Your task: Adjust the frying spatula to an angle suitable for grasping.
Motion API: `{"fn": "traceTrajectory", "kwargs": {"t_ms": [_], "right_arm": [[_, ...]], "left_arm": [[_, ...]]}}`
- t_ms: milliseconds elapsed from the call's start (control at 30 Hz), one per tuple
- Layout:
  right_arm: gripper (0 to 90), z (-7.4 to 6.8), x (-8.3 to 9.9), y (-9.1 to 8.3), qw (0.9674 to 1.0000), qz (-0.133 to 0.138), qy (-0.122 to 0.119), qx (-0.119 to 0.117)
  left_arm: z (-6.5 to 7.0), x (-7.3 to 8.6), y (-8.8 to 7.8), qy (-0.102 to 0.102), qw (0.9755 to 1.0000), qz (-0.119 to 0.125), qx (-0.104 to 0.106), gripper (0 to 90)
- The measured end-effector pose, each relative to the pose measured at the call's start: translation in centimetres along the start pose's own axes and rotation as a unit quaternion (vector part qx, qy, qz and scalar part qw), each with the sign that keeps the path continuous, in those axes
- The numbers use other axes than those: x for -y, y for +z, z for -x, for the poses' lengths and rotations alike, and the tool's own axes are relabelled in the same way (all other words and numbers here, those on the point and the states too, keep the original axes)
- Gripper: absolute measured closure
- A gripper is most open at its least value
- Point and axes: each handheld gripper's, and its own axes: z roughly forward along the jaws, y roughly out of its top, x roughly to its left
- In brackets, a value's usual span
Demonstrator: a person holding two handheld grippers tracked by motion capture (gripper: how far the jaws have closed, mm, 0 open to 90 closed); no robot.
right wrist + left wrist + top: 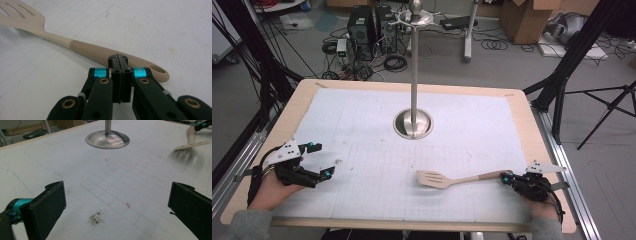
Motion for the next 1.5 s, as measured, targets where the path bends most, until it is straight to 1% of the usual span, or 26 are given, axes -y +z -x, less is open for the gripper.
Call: {"fn": "traceTrajectory", "kwargs": {"t_ms": [233,333,433,467,533,567,600,633,667,733,800,1100,1167,1233,1267,1300,1367,1400,1500], "right_arm": [[90.0,0.6,-1.4,1.6,0.9999,-0.002,-0.014,0.009],[90.0,0.9,-2.1,2.4,0.9998,-0.003,-0.015,0.012],[90.0,1.3,-2.7,2.8,0.9998,0.007,-0.016,0.011],[90.0,1.4,-3.0,3.0,0.9998,0.014,-0.011,0.010],[90.0,1.6,-3.5,3.4,0.9995,0.024,-0.013,0.016],[90.0,1.7,-3.7,3.6,0.9996,0.014,-0.015,0.019],[90.0,1.7,-3.9,4.3,0.9992,-0.013,-0.030,0.024],[90.0,1.6,-3.9,4.7,0.9986,-0.030,-0.036,0.024],[90.0,1.4,-4.0,5.1,0.9977,-0.038,-0.048,0.027],[90.0,1.5,-4.1,5.1,0.9978,-0.041,-0.046,0.024],[90.0,1.6,-4.1,5.3,0.9981,-0.037,-0.045,0.022],[90.0,1.7,-4.3,5.4,0.9984,-0.031,-0.039,0.025],[90.0,1.5,-4.4,5.3,0.9988,-0.030,-0.036,0.016],[90.0,1.0,-4.6,5.2,0.9990,-0.015,-0.042,0.008],[90.0,0.7,-5.1,5.3,0.9989,-0.006,-0.047,0.005],[90.0,0.5,-5.2,5.3,0.9991,-0.004,-0.042,0.004],[90.0,-0.1,-6.1,5.7,0.9988,0.008,-0.048,-0.005],[90.0,-0.7,-6.5,5.9,0.9986,0.010,-0.050,-0.011],[90.0,-2.5,-8.2,7.1,0.9970,0.008,-0.071,-0.030]], "left_arm": [[0.1,0.5,-1.1,-0.003,0.9999,0.000,-0.013,2.0],[0.2,0.6,-1.6,-0.003,0.9999,0.000,-0.017,2.0],[0.3,0.8,-2.0,-0.003,0.9998,-0.001,-0.020,2.0],[0.3,0.8,-2.2,-0.003,0.9998,0.000,-0.021,2.0],[0.3,0.9,-2.4,-0.005,0.9997,0.001,-0.025,2.0],[0.3,1.0,-2.6,-0.005,0.9996,0.000,-0.027,2.0],[0.3,1.0,-2.7,-0.005,0.9996,0.000,-0.027,2.0],[0.3,1.0,-2.8,-0.005,0.9996,0.001,-0.029,2.0],[0.3,1.0,-2.8,-0.006,0.9995,0.002,-0.031,2.0],[0.3,1.1,-3.0,-0.007,0.9995,0.002,-0.032,2.0],[0.3,1.2,-3.1,-0.008,0.9994,0.000,-0.032,2.0],[0.4,1.2,-3.3,-0.007,0.9994,0.000,-0.035,2.0],[0.4,1.2,-3.3,-0.007,0.9993,0.001,-0.036,2.0],[0.3,1.2,-3.2,-0.008,0.9993,0.000,-0.036,2.0],[0.3,1.2,-3.2,-0.008,0.9993,0.000,-0.036,2.0],[0.3,1.3,-3.2,-0.007,0.9993,-0.001,-0.036,2.0],[0.4,1.3,-3.2,-0.007,0.9993,-0.002,-0.036,2.0],[0.4,1.3,-3.3,-0.006,0.9993,-0.002,-0.036,2.0],[0.4,1.3,-3.3,-0.007,0.9993,-0.001,-0.037,2.0]]}}
